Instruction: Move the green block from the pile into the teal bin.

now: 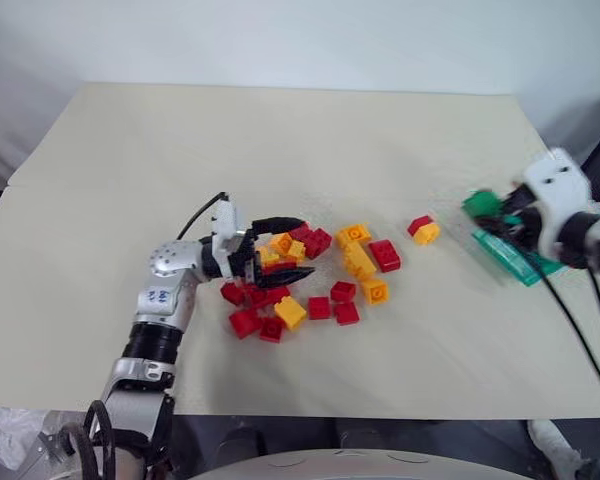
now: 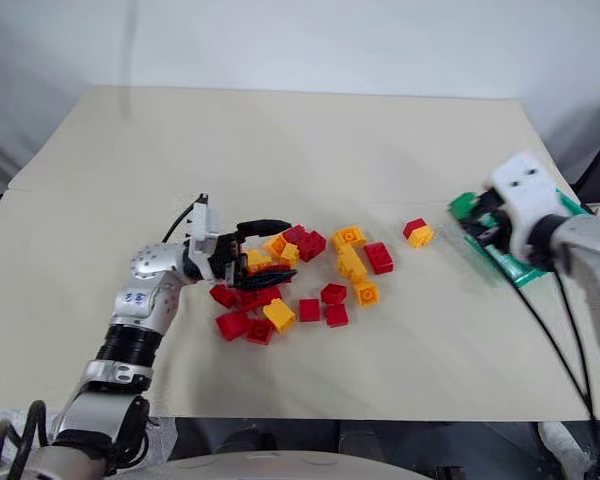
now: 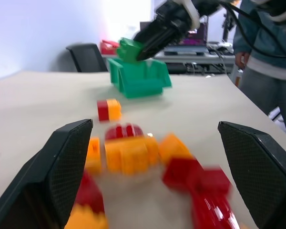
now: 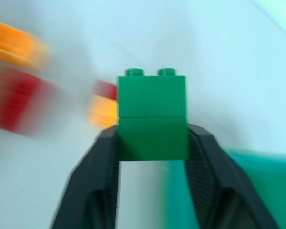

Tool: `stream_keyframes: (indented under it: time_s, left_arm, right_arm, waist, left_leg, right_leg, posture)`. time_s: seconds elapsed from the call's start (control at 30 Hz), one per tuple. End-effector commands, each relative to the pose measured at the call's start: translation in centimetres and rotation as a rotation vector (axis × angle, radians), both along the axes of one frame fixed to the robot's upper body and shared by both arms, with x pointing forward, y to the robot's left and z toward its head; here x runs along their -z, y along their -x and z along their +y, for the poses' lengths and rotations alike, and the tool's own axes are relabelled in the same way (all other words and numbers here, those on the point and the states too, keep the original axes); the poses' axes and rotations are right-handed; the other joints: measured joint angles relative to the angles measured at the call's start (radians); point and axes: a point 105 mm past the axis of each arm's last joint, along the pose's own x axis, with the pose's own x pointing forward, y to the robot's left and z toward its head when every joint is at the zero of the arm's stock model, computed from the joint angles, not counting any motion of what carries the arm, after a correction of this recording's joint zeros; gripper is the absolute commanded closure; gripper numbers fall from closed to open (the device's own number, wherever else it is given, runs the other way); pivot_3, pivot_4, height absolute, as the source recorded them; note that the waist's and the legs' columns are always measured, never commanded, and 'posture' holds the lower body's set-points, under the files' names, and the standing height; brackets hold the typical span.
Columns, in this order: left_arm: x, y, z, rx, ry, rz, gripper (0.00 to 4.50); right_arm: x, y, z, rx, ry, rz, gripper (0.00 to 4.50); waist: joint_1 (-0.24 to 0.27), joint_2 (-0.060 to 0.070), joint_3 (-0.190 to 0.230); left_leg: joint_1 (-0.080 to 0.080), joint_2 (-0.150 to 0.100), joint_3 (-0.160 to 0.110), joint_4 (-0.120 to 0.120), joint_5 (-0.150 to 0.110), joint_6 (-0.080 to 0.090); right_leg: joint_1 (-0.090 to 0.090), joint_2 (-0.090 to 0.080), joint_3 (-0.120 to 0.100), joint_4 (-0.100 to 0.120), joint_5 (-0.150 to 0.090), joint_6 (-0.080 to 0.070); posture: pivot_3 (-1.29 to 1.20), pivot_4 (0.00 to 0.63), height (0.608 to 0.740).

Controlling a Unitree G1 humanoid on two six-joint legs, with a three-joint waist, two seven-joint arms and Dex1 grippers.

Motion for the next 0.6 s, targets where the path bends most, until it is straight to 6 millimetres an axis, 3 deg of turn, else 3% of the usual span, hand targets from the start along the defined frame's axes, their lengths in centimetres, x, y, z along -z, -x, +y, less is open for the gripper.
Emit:
stream_keyframes:
  time_s: [0.03,0.23,0.27,0.47,0.5,0.6]
  left_arm:
    - [-0.4,-0.6,-2.2,-0.005,-0.022,-0.002,0.0]
    - [0.0,-1.2,-3.7,-0.03,-0.041,0.015,0.0]
    - [0.0,-1.2,-3.9,-0.033,-0.042,0.013,0.0]
    - [-0.1,-1.9,-3.7,-0.104,-0.049,0.022,0.0]
    - [-0.1,-2.0,-3.3,-0.118,-0.051,0.036,0.0]
    - [-0.2,-2.1,-2.3,-0.132,-0.053,0.029,0.0]
  right_arm:
    - [-2.1,0.3,-3.7,0.128,0.07,-0.08,3.04]
    - [-0.5,-1.8,-5.1,0.207,0.046,-0.097,3.04]
    - [-0.3,-2.2,-5.0,0.206,0.038,-0.099,2.28]
    - [0.3,-2.9,-4.5,0.174,0.034,-0.089,0.27]
    - [0.2,-2.9,-4.4,0.163,0.038,-0.088,0.03]
    - [-0.4,-2.7,-3.7,0.111,0.051,-0.088,0.03]
  waist:
    - [0.001,0.0,0.0]
    - [-0.017,0.0,0.0]
    - [-0.017,0.0,0.0]
    - [-0.003,0.001,0.0]
    - [-0.001,0.001,0.0]
    - [-0.001,0.001,0.0]
  left_leg:
    - [0.0,0.0,0.0,0.0,0.0,0.0]
    - [0.006,-0.001,0.0,-0.001,0.0,0.0]
    - [0.006,-0.002,0.0,-0.001,0.0,0.0]
    - [0.004,-0.002,0.0,-0.001,0.0,0.0]
    - [0.004,-0.003,0.0,-0.001,0.0,0.0]
    - [0.004,-0.003,0.0,0.0,0.0,0.0]
  right_leg:
    - [0.0,0.0,0.0,0.0,0.0,0.0]
    - [0.0,0.005,0.009,0.002,0.001,0.002]
    - [0.0,0.005,0.01,0.002,0.001,0.002]
    - [-0.001,0.004,0.011,0.001,0.002,0.004]
    - [-0.001,0.004,0.011,0.001,0.002,0.004]
    - [-0.001,0.004,0.011,0.001,0.003,0.004]
  posture:
    - [0.0,0.15,0.74]
    - [0.0,0.15,0.74]
    - [0.0,0.15,0.74]
    - [0.0,0.15,0.74]
    - [0.0,0.15,0.74]
    - [0.0,0.15,0.74]
